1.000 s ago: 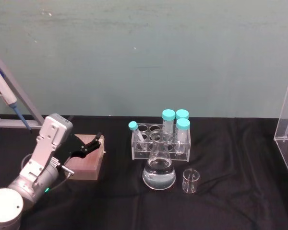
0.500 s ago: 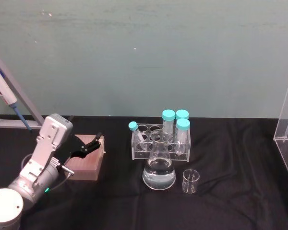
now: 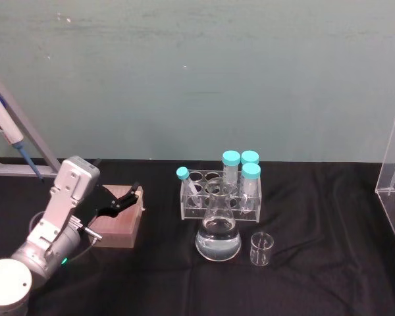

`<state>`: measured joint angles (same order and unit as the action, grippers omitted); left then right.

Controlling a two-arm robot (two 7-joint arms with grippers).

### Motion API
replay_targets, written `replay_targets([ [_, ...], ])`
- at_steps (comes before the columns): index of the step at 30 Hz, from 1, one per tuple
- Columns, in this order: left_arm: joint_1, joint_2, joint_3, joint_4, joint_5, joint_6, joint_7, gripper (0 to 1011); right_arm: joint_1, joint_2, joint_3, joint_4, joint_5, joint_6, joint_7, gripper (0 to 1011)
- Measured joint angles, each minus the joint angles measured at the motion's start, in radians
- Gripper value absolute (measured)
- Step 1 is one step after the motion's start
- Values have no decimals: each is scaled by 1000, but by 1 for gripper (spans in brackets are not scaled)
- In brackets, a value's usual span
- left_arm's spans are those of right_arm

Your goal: Place the experimental apparatus aside using one hand.

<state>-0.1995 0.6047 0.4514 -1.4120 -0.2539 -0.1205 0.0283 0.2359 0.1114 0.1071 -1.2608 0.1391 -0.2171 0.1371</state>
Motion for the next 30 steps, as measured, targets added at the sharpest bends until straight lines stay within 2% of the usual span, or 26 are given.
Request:
replay_targets([
  [14,0,0,0,0,0,0,0,1000,0,0,0,0,0,0,-1,613],
  [30,0,0,0,0,0,0,0,1000,0,0,0,1,-1,1,-1,1003],
])
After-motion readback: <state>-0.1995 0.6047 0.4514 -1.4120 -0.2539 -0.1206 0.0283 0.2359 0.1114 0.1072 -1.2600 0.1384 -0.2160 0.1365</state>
